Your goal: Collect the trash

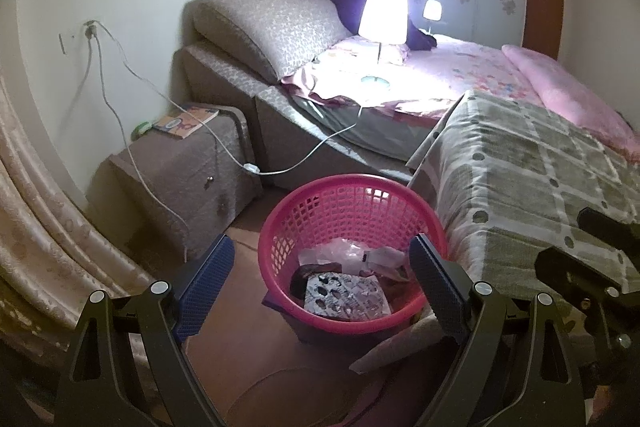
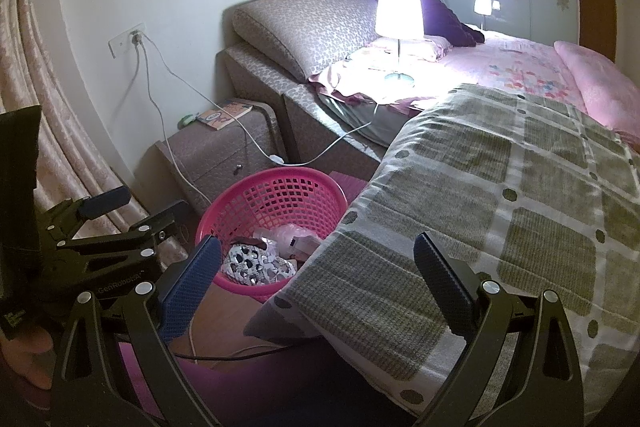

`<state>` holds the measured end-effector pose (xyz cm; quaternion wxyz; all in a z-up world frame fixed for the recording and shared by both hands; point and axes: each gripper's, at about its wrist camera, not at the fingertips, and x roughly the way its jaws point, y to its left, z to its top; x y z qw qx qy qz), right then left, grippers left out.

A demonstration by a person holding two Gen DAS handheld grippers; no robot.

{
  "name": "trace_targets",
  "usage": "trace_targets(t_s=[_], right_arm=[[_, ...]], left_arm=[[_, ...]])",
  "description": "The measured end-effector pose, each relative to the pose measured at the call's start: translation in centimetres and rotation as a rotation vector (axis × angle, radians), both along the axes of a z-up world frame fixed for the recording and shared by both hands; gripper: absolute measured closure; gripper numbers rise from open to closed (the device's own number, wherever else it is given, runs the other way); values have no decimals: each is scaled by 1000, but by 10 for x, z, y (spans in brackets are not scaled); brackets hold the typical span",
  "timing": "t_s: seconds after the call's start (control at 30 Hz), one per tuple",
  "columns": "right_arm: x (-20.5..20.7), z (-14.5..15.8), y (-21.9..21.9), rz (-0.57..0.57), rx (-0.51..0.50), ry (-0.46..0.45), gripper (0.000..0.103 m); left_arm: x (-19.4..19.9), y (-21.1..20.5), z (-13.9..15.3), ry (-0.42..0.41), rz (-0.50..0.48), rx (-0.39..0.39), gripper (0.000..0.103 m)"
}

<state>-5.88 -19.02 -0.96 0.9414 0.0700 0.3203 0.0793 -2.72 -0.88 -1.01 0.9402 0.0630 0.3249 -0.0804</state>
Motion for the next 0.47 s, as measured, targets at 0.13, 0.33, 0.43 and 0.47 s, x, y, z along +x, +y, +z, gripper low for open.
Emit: trace_targets(t_s=[0.13, 0.33, 0.43, 0.47], right_arm=[[-4, -4, -1, -8, 16, 5, 9], [-13, -4, -19, -60, 35, 2, 9], [-22, -3, -50, -143, 50, -2, 9], [-28, -4, -65, -190, 60, 3, 9]], left_arm=[[-4, -6, 1, -26, -20, 10, 17], [1, -29, -7, 28, -76, 39, 17], [5, -54, -10, 52, -137, 75, 17], [4, -65, -12, 61, -171, 92, 17]])
